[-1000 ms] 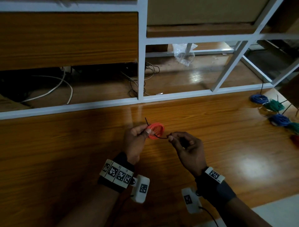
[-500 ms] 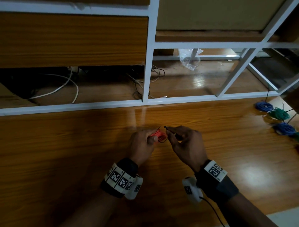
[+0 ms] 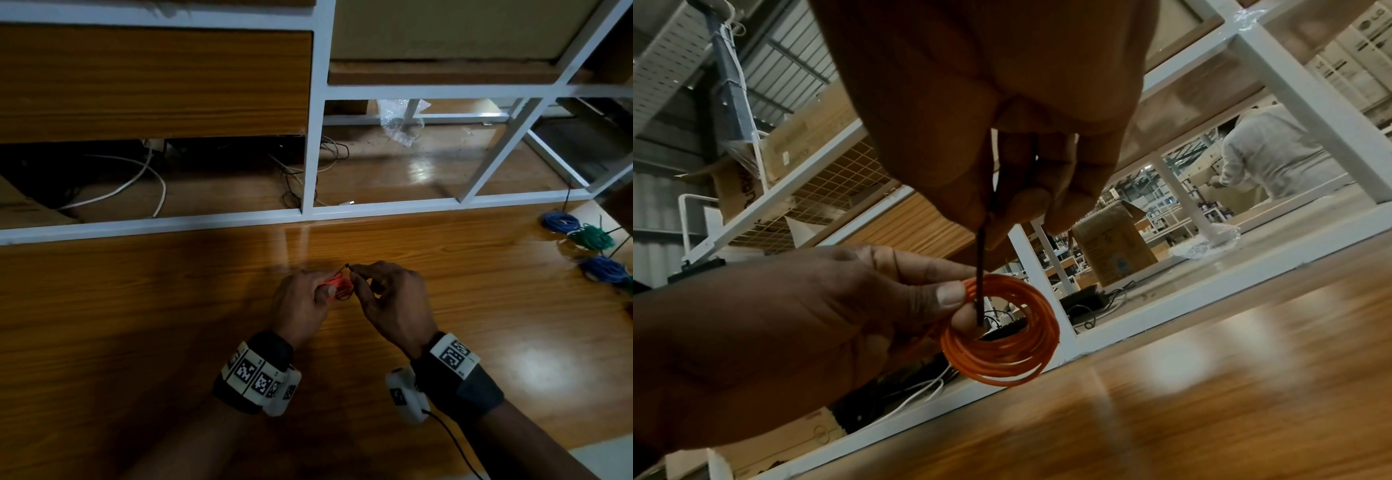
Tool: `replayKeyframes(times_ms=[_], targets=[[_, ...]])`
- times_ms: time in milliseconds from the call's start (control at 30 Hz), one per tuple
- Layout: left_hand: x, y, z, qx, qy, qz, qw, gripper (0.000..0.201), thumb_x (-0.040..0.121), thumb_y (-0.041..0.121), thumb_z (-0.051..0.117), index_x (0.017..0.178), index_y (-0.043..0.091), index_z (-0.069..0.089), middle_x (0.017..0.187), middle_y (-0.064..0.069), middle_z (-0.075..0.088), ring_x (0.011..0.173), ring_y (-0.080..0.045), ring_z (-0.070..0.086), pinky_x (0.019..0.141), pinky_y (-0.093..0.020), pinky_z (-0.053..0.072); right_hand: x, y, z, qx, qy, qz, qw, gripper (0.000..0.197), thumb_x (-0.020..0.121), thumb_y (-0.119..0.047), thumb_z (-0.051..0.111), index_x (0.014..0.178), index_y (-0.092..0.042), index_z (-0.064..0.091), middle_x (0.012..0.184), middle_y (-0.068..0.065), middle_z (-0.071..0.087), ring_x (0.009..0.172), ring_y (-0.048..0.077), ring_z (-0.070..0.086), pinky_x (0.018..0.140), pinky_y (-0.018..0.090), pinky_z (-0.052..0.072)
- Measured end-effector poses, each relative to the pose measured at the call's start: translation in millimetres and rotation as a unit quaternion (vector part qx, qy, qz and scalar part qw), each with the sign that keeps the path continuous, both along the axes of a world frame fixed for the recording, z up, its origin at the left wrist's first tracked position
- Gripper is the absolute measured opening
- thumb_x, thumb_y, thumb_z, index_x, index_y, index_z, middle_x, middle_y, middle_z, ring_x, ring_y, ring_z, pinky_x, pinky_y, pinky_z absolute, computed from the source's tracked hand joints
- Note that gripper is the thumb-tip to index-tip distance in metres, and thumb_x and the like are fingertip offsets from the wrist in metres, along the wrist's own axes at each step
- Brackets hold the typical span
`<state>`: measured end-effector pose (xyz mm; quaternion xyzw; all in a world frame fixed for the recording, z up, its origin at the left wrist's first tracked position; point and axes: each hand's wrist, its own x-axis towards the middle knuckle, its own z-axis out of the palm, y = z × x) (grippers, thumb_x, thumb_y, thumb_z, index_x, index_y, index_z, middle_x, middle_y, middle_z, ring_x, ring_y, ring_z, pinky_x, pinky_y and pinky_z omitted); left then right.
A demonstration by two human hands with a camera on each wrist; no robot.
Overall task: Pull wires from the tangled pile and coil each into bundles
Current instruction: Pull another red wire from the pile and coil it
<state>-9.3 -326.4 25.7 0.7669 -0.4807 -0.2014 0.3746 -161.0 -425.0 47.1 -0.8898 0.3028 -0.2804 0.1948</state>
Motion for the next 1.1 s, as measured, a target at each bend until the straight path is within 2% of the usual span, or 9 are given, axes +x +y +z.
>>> replayKeyframes(times_ms=[233,400,533,667,767,900,967,1033,1100], targets=[[0,0,-2,0.003,-0.008,-0.01,1.0,0.04,0.091,0.03,0.047,0.127,0.033,0.065,0.11,0.011,0.074,0.097,-0.01,0.068,0.085,-0.037,0.057,0,1,1,-0.011,0.022,0.005,1.0,0.02,0.095,-0.026,0.068,0.111,-0.02,0.08,0.088,-0.004,0.076,0.07,0.014,0.064,0.059,0.028,0.05],[-3,0,1,-0.001,-0.07,0.007,0.998,0.035,0.096,0.013,0.055,0.124,0.028,0.069,0.114,0.008,0.073,0.102,-0.011,0.067,0.106,-0.032,0.046,1,4,4,-0.032,0.058,-0.01,0.998,0.02,0.096,-0.033,0.067,0.109,-0.023,0.08,0.09,-0.006,0.077,0.075,0.016,0.064,0.058,0.025,0.042],[-5,-2,0,0.02,-0.117,0.011,0.993,0.033,0.097,0.016,0.055,0.127,0.026,0.067,0.121,0.005,0.07,0.113,-0.014,0.062,0.116,-0.037,0.034,2,9,3,-0.017,0.008,-0.031,0.999,0.021,0.093,-0.026,0.074,0.113,-0.021,0.079,0.089,-0.009,0.078,0.068,0.008,0.062,0.056,0.021,0.04],[-5,-2,3,0.023,-0.118,0.014,0.993,0.032,0.098,0.016,0.054,0.128,0.023,0.065,0.13,0.003,0.065,0.126,-0.016,0.054,0.119,-0.038,0.029,0,11,2,-0.015,-0.012,-0.043,0.999,0.014,0.089,-0.021,0.078,0.102,-0.022,0.082,0.085,-0.008,0.078,0.067,-0.003,0.049,0.057,0.017,0.032],[-5,0,9,0.018,-0.137,0.004,0.99,0.033,0.097,0.012,0.055,0.128,0.021,0.065,0.129,0.002,0.066,0.122,-0.014,0.056,0.121,-0.03,0.022,-2,10,2,-0.019,-0.024,-0.045,0.999,0.008,0.089,-0.024,0.077,0.095,-0.022,0.083,0.082,-0.007,0.077,0.065,0.006,0.059,0.057,0.02,0.035],[-8,1,16,0.015,-0.168,-0.011,0.986,0.037,0.091,0.006,0.06,0.125,0.019,0.067,0.122,0.001,0.069,0.114,-0.014,0.058,0.121,-0.026,0.019,-3,11,0,-0.028,-0.026,-0.039,0.999,0.018,0.092,-0.032,0.07,0.097,-0.021,0.083,0.087,-0.006,0.079,0.073,0.02,0.068,0.056,0.031,0.051],[-10,1,19,0.014,-0.176,0.0,0.984,0.037,0.087,0.003,0.061,0.119,0.019,0.069,0.114,0.0,0.07,0.108,-0.015,0.06,0.12,-0.025,0.018,-2,13,0,-0.05,-0.007,-0.042,0.998,0.019,0.091,-0.033,0.07,0.096,-0.02,0.082,0.085,-0.004,0.079,0.072,0.022,0.066,0.051,0.031,0.048],[-11,2,21,0.01,-0.176,0.006,0.984,0.037,0.086,0.001,0.061,0.117,0.018,0.07,0.112,0.0,0.071,0.107,-0.016,0.061,0.118,-0.025,0.02,0,15,0,-0.061,0.001,-0.045,0.997,0.02,0.091,-0.034,0.069,0.096,-0.02,0.082,0.084,-0.004,0.078,0.071,0.022,0.063,0.05,0.03,0.046],[-12,1,22,0.013,-0.179,-0.005,0.984,0.037,0.084,0.0,0.061,0.115,0.018,0.07,0.111,0.0,0.071,0.106,-0.018,0.061,0.117,-0.03,0.027,1,17,-3,-0.05,-0.002,-0.042,0.998,0.019,0.091,-0.034,0.068,0.096,-0.021,0.082,0.084,-0.004,0.078,0.07,0.023,0.064,0.053,0.035,0.051]])
